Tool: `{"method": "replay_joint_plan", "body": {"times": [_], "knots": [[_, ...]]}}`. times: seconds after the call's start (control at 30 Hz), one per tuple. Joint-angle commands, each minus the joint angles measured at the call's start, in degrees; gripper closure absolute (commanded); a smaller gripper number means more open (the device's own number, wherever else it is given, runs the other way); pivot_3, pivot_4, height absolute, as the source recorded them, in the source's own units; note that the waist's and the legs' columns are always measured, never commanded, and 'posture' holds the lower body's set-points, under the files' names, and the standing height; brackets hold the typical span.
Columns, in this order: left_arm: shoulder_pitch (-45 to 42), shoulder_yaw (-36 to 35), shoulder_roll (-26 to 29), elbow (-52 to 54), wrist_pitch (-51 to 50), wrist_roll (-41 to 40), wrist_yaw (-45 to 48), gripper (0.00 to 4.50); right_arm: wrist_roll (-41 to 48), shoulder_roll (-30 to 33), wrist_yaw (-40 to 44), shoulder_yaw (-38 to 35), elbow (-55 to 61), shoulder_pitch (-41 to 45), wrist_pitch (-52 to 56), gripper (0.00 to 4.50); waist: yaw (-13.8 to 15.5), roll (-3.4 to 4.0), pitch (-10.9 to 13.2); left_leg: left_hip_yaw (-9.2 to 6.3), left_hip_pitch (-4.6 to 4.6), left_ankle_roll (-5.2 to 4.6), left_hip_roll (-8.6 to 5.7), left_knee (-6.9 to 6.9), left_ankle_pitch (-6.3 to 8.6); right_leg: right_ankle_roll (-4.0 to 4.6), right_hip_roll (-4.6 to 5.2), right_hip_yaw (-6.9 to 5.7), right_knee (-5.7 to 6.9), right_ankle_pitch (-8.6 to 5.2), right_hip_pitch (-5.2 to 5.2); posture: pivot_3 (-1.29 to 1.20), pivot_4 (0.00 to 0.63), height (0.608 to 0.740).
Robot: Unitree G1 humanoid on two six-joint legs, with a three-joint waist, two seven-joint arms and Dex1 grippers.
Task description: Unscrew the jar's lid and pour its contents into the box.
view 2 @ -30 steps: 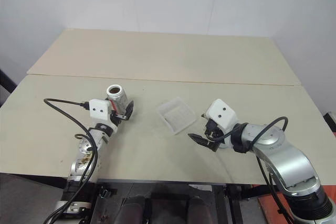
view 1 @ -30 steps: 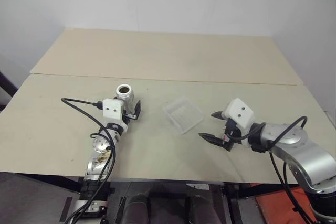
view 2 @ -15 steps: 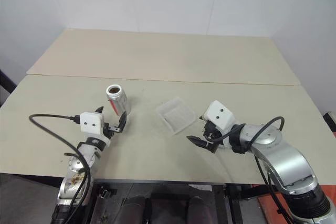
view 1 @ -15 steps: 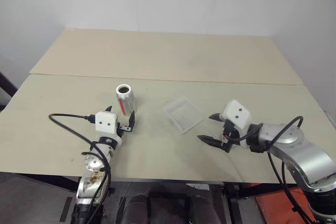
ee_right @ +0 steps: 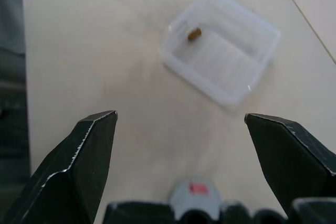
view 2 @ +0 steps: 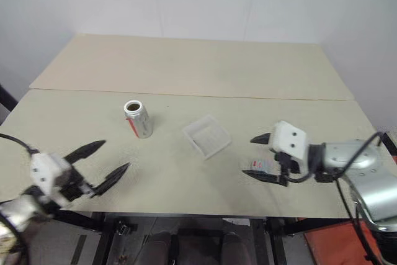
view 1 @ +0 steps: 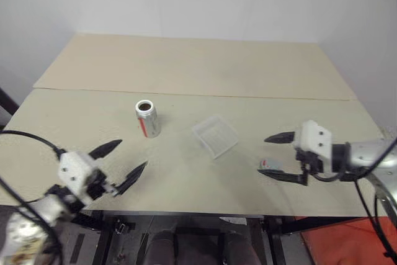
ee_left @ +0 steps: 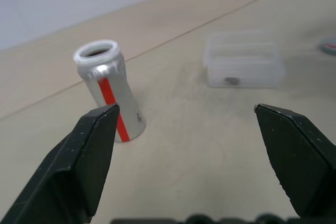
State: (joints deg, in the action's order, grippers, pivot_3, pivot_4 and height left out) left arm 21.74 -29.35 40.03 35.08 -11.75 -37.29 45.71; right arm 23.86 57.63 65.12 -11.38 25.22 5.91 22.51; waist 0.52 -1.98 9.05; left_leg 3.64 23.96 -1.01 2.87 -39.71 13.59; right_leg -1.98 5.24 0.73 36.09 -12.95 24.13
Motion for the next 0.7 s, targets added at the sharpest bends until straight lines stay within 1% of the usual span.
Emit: {"method": "replay_joint_plan", "body": {"times": [0.03, 0.13, 0.17, 0.23, 0.3, 0.37, 0.47, 0.53, 0.6, 0.67, 0.7], "knots": [[0.7, -5.9, 1.7, 1.3, -2.9, -8.8, 3.3, 0.02, 0.9, 1.0, 2.3, -5.1, 0.2, -2.0, -4.2, 0.00, 0.0, 0.00, 0.0, 0.02, -0.08, 0.00, 0.01, 0.01, 0.00, -0.02, 0.00, 0.00, 0.01, -0.03, -0.05, 0.00, 0.150, 0.740], [1.3, -7.5, 2.7, 2.0, -4.8, -10.8, 4.2, 0.02, 1.0, 1.1, 2.5, -6.2, 0.4, -3.2, -4.3, 0.00, -0.1, 0.00, 0.0, 0.08, -0.17, 0.01, 0.02, 0.04, 0.01, -0.19, 0.00, 0.03, 0.02, -0.16, -0.10, 0.00, 0.150, 0.740], [1.8, -7.5, 2.7, 2.7, -5.3, -11.1, 4.4, 0.02, 1.0, 1.1, 2.9, -6.6, 0.2, -3.7, -4.6, 0.00, 0.0, 0.00, 0.0, 0.08, -0.17, 0.01, 0.02, 0.04, 0.01, -0.18, -0.01, 0.03, 0.03, -0.16, -0.09, 0.00, 0.150, 0.740], [1.5, -7.8, 2.3, 2.5, -7.0, -14.6, 4.0, 0.02, -0.1, 1.6, 3.3, -6.1, -0.4, -3.9, -5.6, 0.00, 0.0, 0.00, 0.0, 0.08, -0.17, 0.01, 0.01, 0.04, 0.01, -0.15, 0.00, 0.04, 0.02, -0.14, -0.09, 0.00, 0.150, 0.740], [1.4, -7.3, 1.8, 2.5, -7.5, -15.2, 3.5, 0.02, -0.3, 2.3, 4.1, -5.4, -1.1, -3.5, -5.6, 0.00, 0.0, 0.01, 0.0, 0.09, -0.17, 0.01, 0.01, 0.05, 0.01, 0.00, 0.00, 0.05, 0.02, -0.07, -0.09, 0.00, 0.150, 0.740], [2.9, -6.4, 1.0, 4.1, -7.0, -13.6, 3.4, 0.02, 0.4, 2.7, 5.8, -5.7, -2.6, -3.9, -6.1, 0.00, 0.0, 0.00, 0.0, 0.09, -0.18, 0.01, 0.00, 0.05, 0.01, 0.05, 0.00, 0.06, 0.02, -0.06, -0.10, 0.00, 0.150, 0.740], [5.2, -5.8, 0.1, 6.2, -7.6, -13.3, 2.8, 0.02, 0.8, 3.8, 8.8, -4.9, -5.7, -3.5, -7.2, 0.00, 0.0, -0.01, 0.0, 0.10, -0.17, 0.05, 0.00, 0.06, 0.07, 0.07, 0.00, 0.08, -0.01, -0.12, -0.10, 0.00, 0.150, 0.740], [5.9, -3.2, -1.6, 6.5, -6.6, -11.1, 2.1, 0.02, -0.8, 3.7, 9.7, -3.9, -8.4, -3.9, -9.2, 0.00, 0.0, 0.01, 0.0, 0.11, -0.17, 0.05, 0.00, 0.10, 0.09, 0.07, -0.01, 0.09, -0.01, -0.15, -0.09, 0.00, 0.150, 0.740], [5.8, -1.1, -2.9, 4.8, -5.7, -8.9, 2.3, 0.02, -1.3, 3.0, 9.9, -3.2, -10.6, -4.0, -10.2, 0.00, 0.1, 0.03, 0.0, 0.12, -0.20, 0.05, -0.03, 0.13, 0.09, 0.08, -0.02, 0.11, 0.00, -0.16, -0.10, 0.00, 0.150, 0.740], [5.5, 0.3, -2.2, 1.8, -4.7, -6.1, 4.7, 0.02, -2.4, 2.5, 9.4, -2.4, -12.4, -3.7, -11.3, 0.00, 0.1, 0.03, 0.0, 0.11, -0.20, 0.05, -0.03, 0.13, 0.09, 0.07, -0.05, 0.11, 0.00, -0.17, -0.10, 0.00, 0.150, 0.740], [4.8, 0.0, -1.3, 0.5, -5.4, -6.5, 5.7, 0.02, -1.8, 2.6, 9.1, -2.8, -12.3, -3.4, -10.6, 0.00, 0.1, 0.03, 0.0, 0.10, -0.20, 0.05, -0.03, 0.13, 0.09, 0.08, -0.05, 0.11, 0.01, -0.18, -0.10, 0.00, 0.150, 0.740]]}}
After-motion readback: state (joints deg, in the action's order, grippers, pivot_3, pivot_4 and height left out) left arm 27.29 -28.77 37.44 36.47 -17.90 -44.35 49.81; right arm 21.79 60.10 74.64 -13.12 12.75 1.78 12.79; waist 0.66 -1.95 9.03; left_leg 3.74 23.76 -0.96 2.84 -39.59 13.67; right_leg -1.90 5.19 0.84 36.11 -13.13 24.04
